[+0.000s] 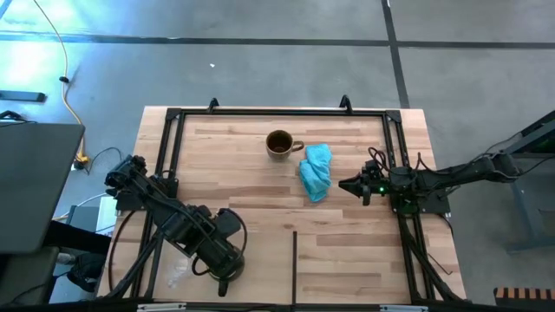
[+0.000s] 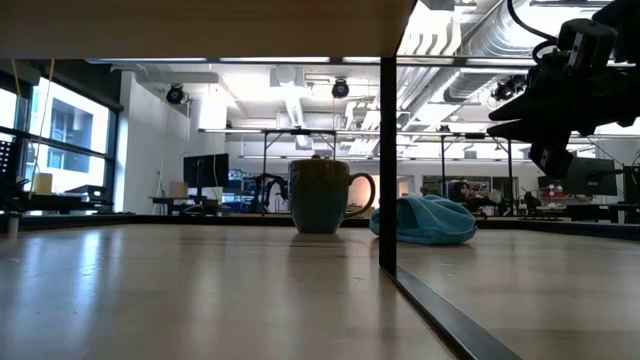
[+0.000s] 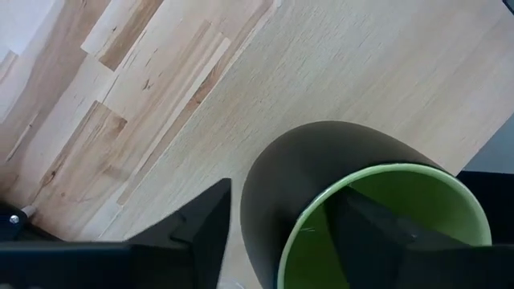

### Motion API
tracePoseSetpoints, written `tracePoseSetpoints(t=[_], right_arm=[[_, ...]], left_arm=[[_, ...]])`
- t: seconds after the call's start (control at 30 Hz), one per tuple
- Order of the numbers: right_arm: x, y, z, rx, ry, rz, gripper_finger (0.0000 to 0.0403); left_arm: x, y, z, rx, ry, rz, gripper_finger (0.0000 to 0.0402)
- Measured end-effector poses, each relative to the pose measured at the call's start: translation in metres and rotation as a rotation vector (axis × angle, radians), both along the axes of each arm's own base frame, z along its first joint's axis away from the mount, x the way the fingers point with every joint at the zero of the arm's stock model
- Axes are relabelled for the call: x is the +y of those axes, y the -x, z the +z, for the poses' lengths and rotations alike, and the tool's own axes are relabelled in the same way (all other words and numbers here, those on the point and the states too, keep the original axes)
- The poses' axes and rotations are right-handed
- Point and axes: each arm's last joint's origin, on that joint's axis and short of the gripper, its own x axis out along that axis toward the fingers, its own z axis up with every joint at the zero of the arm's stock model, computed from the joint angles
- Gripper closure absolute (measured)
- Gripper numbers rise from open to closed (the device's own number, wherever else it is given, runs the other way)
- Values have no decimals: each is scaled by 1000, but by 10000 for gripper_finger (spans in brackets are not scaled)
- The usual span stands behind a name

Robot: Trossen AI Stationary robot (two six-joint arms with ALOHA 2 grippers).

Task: Stack small to large cups/mugs on shelf
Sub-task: Put the black mug on the shelf

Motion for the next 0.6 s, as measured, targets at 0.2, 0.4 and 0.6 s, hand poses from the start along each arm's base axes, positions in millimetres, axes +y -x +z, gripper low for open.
tracePoseSetpoints(t=[0.2,0.4,0.6], right_arm=[[0,0,0,0,0,0,322],[0,0,0,0,0,0,322],[0,0,0,0,0,0,322]], left_arm=[[1,1,0,11,-6,0,154],[0,1,0,17,-1,-20,140],[-2,2,0,54,46,-120,139]])
